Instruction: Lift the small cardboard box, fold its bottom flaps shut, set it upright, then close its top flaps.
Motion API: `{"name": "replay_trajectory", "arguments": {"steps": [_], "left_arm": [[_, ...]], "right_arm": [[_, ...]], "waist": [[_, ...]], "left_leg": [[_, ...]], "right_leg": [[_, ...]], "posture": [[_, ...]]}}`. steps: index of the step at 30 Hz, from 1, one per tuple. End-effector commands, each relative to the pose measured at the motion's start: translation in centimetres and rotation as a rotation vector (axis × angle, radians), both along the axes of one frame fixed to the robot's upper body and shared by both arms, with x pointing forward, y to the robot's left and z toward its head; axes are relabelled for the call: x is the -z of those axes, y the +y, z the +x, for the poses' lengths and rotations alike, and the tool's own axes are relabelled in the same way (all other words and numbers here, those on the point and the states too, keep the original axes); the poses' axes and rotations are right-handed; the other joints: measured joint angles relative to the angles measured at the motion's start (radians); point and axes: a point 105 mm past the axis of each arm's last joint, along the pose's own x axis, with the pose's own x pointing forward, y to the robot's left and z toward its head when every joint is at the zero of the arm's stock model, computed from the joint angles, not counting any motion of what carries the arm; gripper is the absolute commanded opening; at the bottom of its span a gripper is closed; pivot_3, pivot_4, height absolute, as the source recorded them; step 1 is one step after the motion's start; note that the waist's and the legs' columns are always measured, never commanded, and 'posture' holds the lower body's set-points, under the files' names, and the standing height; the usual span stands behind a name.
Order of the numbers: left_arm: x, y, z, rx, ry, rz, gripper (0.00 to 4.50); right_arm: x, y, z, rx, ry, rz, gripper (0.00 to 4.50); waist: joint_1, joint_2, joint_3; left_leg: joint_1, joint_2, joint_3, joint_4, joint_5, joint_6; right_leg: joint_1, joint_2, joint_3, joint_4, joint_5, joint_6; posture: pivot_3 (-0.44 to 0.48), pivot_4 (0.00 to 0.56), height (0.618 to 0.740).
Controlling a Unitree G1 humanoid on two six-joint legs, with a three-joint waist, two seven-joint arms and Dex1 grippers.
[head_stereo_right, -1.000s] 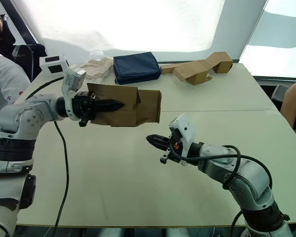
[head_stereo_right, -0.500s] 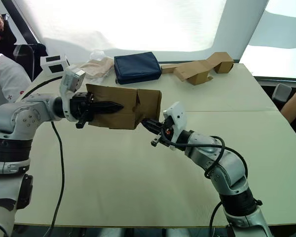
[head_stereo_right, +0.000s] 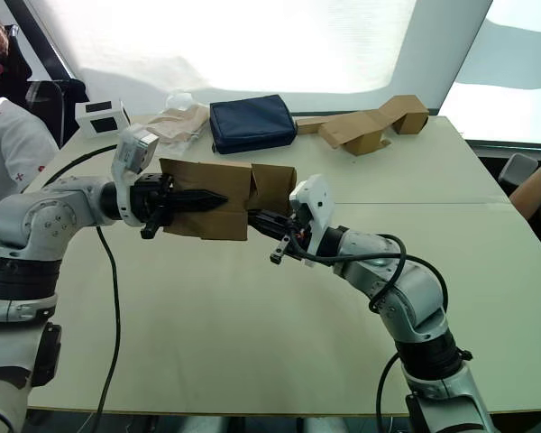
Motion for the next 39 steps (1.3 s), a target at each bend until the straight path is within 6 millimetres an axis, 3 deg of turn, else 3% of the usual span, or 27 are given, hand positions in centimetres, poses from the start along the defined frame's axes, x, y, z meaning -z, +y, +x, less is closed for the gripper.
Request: {"name": "replay_trajectory", "arguments": {"steps": [1, 4, 8, 12, 14, 17, 20, 23, 31, 35, 38, 39], "left_arm": [[-1.1, 0.9, -0.2, -0.02, -0.052, -0.008, 0.0], [-1.4, 1.3, 0.3, -0.047, -0.05, -0.017, 0.0], [-1.6, 0.9, 0.5, -0.038, -0.052, -0.025, 0.0], [-1.3, 0.7, 0.4, -0.019, -0.042, -0.013, 0.0], [-1.3, 0.6, 0.6, -0.016, -0.045, -0.006, 0.0], [-1.5, 0.4, 0.8, -0.016, -0.05, -0.01, 0.0], [-1.5, 0.2, 0.8, -0.011, -0.05, -0.01, 0.0], [-1.5, 0.3, 0.8, -0.011, -0.05, -0.006, 0.0], [-1.5, 0.1, 0.9, -0.011, -0.046, -0.015, 0.0], [-1.4, 0.1, 0.8, -0.009, -0.044, -0.017, 0.0], [-1.5, 0.0, 0.8, -0.009, -0.045, -0.02, 0.0], [-1.5, 0.0, 0.8, -0.01, -0.046, -0.019, 0.0]], "right_arm": [[-4.5, -3.7, -1.7, -0.027, -0.041, 0.148, 0.01], [-6.3, -7.3, -0.8, 0.05, 0.002, 0.276, 0.01], [-3.7, -9.0, 3.0, 0.256, 0.044, 0.227, 0.01], [-1.3, -8.5, 5.7, 0.336, 0.069, 0.177, 0.01], [-0.1, -7.3, 6.6, 0.33, 0.067, 0.12, 0.01], [0.3, -6.0, 7.1, 0.289, 0.058, 0.11, 0.01], [-0.4, -4.3, 6.1, 0.179, 0.047, 0.15, 0.01], [-1.7, -2.6, 2.8, -0.002, 0.073, 0.246, 0.01], [-2.9, -1.3, -0.2, -0.111, 0.137, 0.375, 0.01], [-2.5, -0.7, -0.5, -0.11, 0.173, 0.414, 0.01], [-2.1, -0.7, -0.5, -0.107, 0.197, 0.436, 0.76], [-2.2, -0.8, -0.5, -0.101, 0.201, 0.447, 1.23]], "waist": [[0.0, 0.0, 0.0], [0.0, 0.0, 0.0], [-0.007, 0.0, 0.0], [-0.008, 0.0, 0.0], [-0.008, 0.001, 0.001], [-0.006, 0.001, 0.001], [-0.001, 0.001, 0.001], [-0.001, 0.001, 0.001], [-0.002, 0.001, 0.001], [-0.004, 0.001, 0.001], [-0.004, 0.001, 0.001], [-0.004, 0.001, 0.001]], "left_leg": [[0.0, 0.0, 0.0, 0.0, 0.0, 0.0], [0.0, 0.0, 0.0, 0.0, 0.0, 0.0], [0.002, 0.001, 0.0, 0.0, 0.0, 0.0], [0.001, 0.001, 0.001, 0.0, 0.0, 0.0], [0.0, 0.001, 0.001, -0.001, 0.0, 0.0], [0.0, 0.001, 0.001, 0.0, 0.0, 0.0], [0.0, 0.001, 0.001, 0.0, 0.0, 0.0], [-0.001, 0.001, 0.001, 0.0, 0.0, 0.0], [0.0, 0.001, 0.0, 0.0, 0.0, 0.0], [0.0, 0.001, 0.0, 0.0, 0.0, 0.0], [0.0, 0.001, 0.0, 0.0, 0.0, 0.0], [0.0, 0.001, 0.0, 0.0, 0.0, 0.0]], "right_leg": [[0.0, 0.0, 0.0, 0.0, 0.0, 0.0], [0.0, -0.001, 0.0, 0.0, 0.0, 0.0], [0.001, 0.0, 0.001, 0.0, 0.0, 0.0], [0.0, 0.002, 0.001, 0.0, 0.0, 0.0], [-0.001, 0.002, 0.002, 0.0, 0.0, 0.0], [-0.001, 0.002, 0.002, 0.001, 0.0, 0.0], [-0.001, 0.002, 0.001, 0.001, 0.0, 0.0], [-0.001, 0.001, 0.001, 0.0, 0.0, 0.0], [0.0, 0.001, 0.001, 0.001, 0.0, 0.0], [-0.001, 0.001, 0.001, 0.001, 0.0, 0.0], [-0.001, 0.001, 0.001, 0.001, 0.0, 0.0], [-0.001, 0.001, 0.001, 0.001, 0.0, 0.0]], "posture": [[0.0, 0.15, 0.74], [0.0, 0.15, 0.74], [0.0, 0.15, 0.74], [0.0, 0.15, 0.74], [0.0, 0.15, 0.74], [0.0, 0.15, 0.74], [0.0, 0.15, 0.74], [0.0, 0.15, 0.74], [0.0, 0.15, 0.74], [0.0, 0.15, 0.74], [0.0, 0.15, 0.74], [0.0, 0.15, 0.74]]}}
